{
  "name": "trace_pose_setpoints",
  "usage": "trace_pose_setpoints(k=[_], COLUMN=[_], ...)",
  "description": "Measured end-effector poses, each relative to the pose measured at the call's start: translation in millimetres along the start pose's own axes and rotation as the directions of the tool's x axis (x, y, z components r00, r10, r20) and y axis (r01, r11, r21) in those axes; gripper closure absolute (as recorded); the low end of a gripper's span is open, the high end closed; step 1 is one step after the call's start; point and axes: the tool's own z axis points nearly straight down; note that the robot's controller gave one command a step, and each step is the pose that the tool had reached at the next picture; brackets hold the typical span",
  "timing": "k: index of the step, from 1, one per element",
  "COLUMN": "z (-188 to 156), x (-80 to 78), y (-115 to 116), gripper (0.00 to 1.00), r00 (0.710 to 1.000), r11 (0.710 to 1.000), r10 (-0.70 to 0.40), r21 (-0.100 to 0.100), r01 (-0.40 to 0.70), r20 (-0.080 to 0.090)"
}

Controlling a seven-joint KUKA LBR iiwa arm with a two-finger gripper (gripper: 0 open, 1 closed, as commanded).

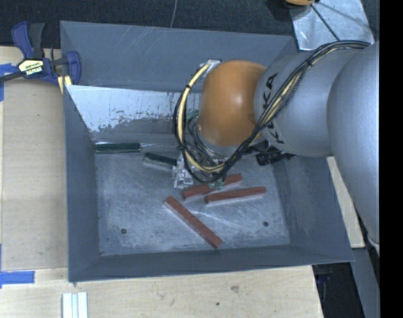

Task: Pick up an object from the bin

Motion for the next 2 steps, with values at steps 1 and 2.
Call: trace_pose_setpoints(k=[1,2], z=[-69.9,-36.8], x=[2.8,-12.4], y=[-10.3,11.7], gripper=[1.0,0.0], r00=[1.0,0.999], r11=[1.0,0.999], r10=[0.001,0.053], r21=[0.0,-0.001], r01=[-0.001,-0.053], r20=[-0.001,0.003])
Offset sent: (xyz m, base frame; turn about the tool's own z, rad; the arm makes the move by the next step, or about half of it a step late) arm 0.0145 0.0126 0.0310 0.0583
